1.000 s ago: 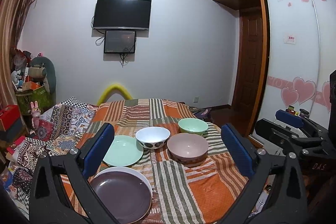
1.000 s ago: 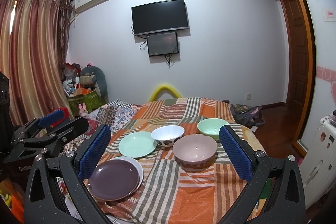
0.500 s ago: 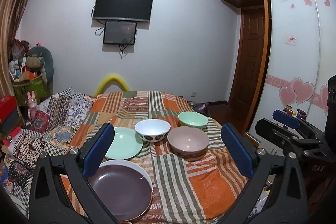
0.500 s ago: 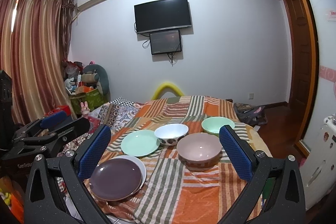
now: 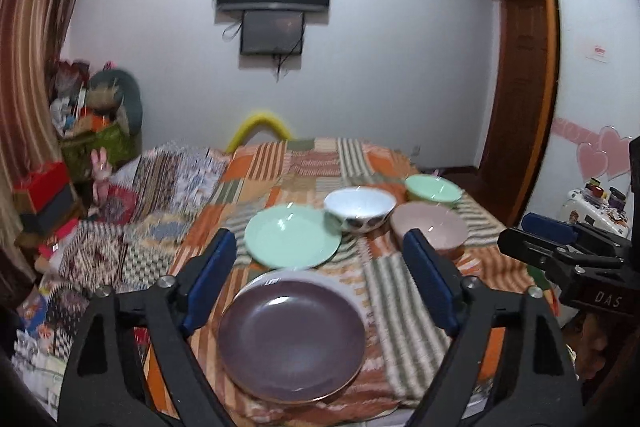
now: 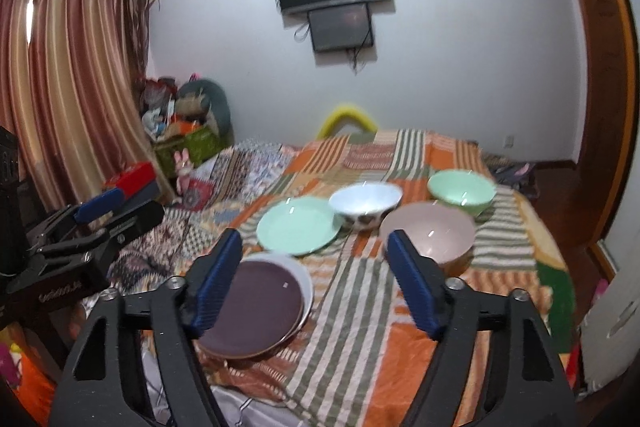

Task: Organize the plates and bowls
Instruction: 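Close the right tool on the purple plate rim while the left tool grips it too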

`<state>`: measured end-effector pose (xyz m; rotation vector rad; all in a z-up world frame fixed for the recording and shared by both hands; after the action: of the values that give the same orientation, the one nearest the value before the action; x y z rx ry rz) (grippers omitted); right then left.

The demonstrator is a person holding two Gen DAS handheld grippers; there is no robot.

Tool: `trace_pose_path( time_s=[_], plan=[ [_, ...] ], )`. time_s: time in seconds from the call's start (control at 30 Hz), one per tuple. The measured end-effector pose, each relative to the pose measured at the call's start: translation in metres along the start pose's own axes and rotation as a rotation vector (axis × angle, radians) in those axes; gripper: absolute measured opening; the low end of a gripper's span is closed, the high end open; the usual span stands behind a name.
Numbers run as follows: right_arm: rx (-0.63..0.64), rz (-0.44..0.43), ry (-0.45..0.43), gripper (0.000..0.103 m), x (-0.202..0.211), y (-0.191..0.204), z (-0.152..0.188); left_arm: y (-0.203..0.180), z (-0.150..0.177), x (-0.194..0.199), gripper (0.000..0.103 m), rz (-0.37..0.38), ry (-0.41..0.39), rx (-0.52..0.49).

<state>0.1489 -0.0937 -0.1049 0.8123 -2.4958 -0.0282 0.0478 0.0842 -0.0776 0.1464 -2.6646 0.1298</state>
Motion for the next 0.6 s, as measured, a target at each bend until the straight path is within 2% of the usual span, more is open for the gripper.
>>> trace_pose_path(
  time_s=[0.07, 0.27, 0.43, 0.6],
  plan=[
    [-0.002, -0.015, 0.044, 0.059, -0.014, 0.003, 0.005, 0.015, 0.007, -0.009, 0.077, -0.016, 0.034, 0.017],
    [0.006, -0.032, 0.16, 0.048, -0.054, 0.011, 0.022, 0.058, 0.034, -0.041, 0.076, -0.055, 0.157, 0.079],
    [0.009, -0.047, 0.261, 0.036, -0.09, 0.015, 0.039, 0.086, 0.063, -0.068, 0.061, -0.062, 0.266, 0.12],
    [0.015, -0.049, 0.34, 0.028, -0.117, 0.017, 0.055, 0.107, 0.09, -0.096, 0.053, -0.072, 0.346, 0.157]
  ],
)
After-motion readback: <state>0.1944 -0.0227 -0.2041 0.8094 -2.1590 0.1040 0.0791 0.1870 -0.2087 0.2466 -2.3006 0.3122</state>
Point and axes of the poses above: each gripper's, at about its wrist camera, not at the fingertips, and x roughly against the way its jaws point, y to its left, z to its underside, the point moved 3 cm from there along -x, roughly the way its jaws point, and after that the axes turned 3 degrees about y, right-handed, at the moved point
